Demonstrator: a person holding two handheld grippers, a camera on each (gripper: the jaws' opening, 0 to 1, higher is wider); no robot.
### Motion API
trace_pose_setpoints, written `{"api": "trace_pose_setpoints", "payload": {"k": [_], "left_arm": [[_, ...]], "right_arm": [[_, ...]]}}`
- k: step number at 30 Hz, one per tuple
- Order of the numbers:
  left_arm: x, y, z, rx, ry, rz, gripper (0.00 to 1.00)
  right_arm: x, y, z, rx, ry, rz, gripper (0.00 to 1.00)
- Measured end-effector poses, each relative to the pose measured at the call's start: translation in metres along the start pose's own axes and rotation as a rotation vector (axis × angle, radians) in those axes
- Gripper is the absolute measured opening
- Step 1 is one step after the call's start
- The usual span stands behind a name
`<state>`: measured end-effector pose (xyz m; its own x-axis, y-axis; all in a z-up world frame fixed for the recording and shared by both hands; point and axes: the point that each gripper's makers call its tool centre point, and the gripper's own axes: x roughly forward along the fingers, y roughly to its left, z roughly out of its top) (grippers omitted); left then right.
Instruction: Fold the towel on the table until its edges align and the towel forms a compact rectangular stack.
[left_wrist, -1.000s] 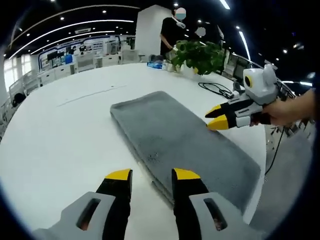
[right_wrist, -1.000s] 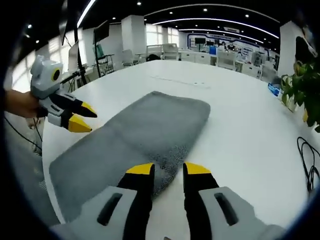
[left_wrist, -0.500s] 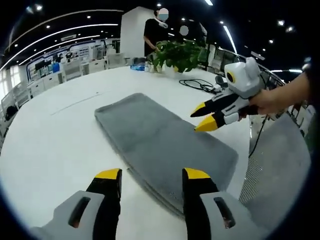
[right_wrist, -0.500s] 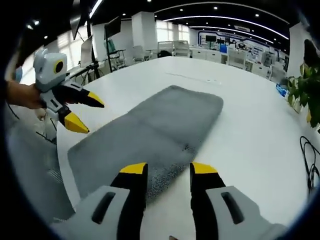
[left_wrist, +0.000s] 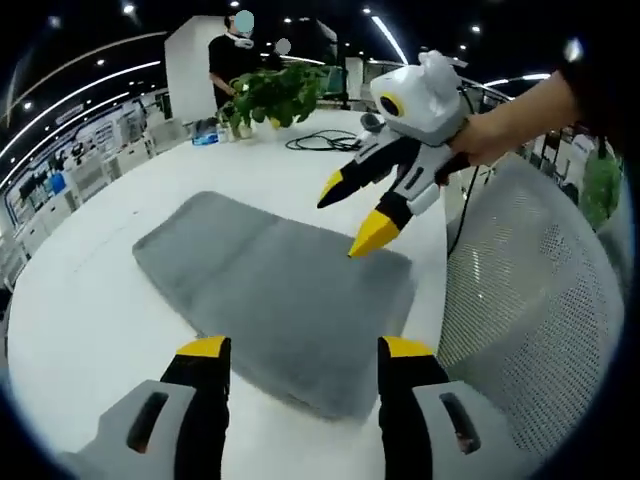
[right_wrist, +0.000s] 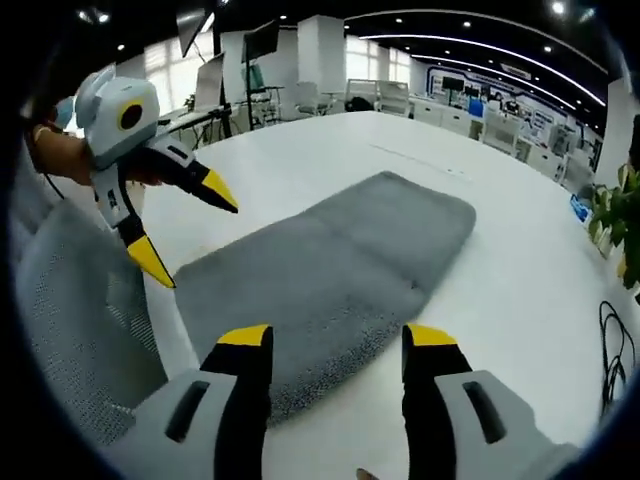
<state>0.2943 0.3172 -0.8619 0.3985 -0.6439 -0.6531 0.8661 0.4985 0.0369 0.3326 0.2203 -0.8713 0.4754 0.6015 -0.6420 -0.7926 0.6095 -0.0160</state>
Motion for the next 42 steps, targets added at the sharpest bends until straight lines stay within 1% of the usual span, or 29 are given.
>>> {"api": "trace_pose_setpoints", "payload": {"k": [2,3,4,5,8,10,12,13,18,23,26,28,30,32,35,36,38,40,42], "left_arm": [[0.002,-0.009,-0.002,0.030,0.012,-0.023,0.60],[0.002,-0.010,-0.002,0.039,0.018,-0.025,0.60],[0.002,-0.013,-0.006,0.075,0.041,-0.029,0.59],[0.002,-0.015,-0.007,0.093,0.047,-0.030,0.58],[0.004,-0.022,-0.010,0.132,0.060,-0.044,0.53],[0.005,-0.027,-0.017,0.164,0.085,-0.062,0.48],[0.007,-0.032,-0.022,0.163,0.102,-0.090,0.39],[0.007,-0.032,-0.023,0.162,0.105,-0.093,0.36],[0.012,-0.032,-0.034,0.193,0.142,-0.091,0.36],[0.017,-0.028,-0.041,0.174,0.161,-0.069,0.35],[0.020,-0.027,-0.044,0.175,0.167,-0.064,0.34],[0.020,-0.026,-0.044,0.191,0.175,-0.060,0.33],[0.021,-0.025,-0.045,0.212,0.182,-0.057,0.32],[0.022,-0.026,-0.045,0.218,0.181,-0.062,0.32],[0.021,-0.025,-0.045,0.222,0.187,-0.073,0.31],[0.021,-0.024,-0.045,0.232,0.190,-0.074,0.30],[0.022,-0.022,-0.046,0.242,0.197,-0.071,0.27],[0.024,-0.020,-0.046,0.234,0.211,-0.068,0.26],[0.024,-0.020,-0.046,0.244,0.224,-0.066,0.25]], "right_arm": [[-0.002,0.006,-0.001,0.004,-0.004,0.017,0.49],[-0.002,0.009,-0.002,0.005,-0.001,0.028,0.49],[-0.003,0.012,-0.004,-0.001,0.003,0.036,0.49],[-0.004,0.015,-0.005,-0.013,0.007,0.046,0.49],[-0.008,0.023,-0.006,-0.040,0.008,0.070,0.49],[-0.010,0.030,-0.008,-0.058,0.010,0.090,0.47],[-0.011,0.034,-0.011,-0.060,0.021,0.100,0.40],[-0.012,0.036,-0.013,-0.063,0.027,0.103,0.40],[-0.015,0.055,-0.022,-0.105,0.039,0.158,0.39],[-0.011,0.065,-0.031,-0.124,0.060,0.189,0.37],[-0.008,0.067,-0.039,-0.150,0.088,0.198,0.37],[-0.006,0.068,-0.045,-0.184,0.106,0.204,0.36],[-0.004,0.068,-0.049,-0.225,0.122,0.201,0.36],[-0.002,0.063,-0.050,-0.315,0.137,0.166,0.32],[-0.001,0.066,-0.053,-0.332,0.147,0.168,0.32],[0.000,0.066,-0.054,-0.365,0.154,0.167,0.32],[0.001,0.068,-0.052,-0.363,0.137,0.167,0.31],[-0.001,0.068,-0.051,-0.357,0.133,0.171,0.30],[0.000,0.065,-0.051,-0.339,0.127,0.158,0.26]]}}
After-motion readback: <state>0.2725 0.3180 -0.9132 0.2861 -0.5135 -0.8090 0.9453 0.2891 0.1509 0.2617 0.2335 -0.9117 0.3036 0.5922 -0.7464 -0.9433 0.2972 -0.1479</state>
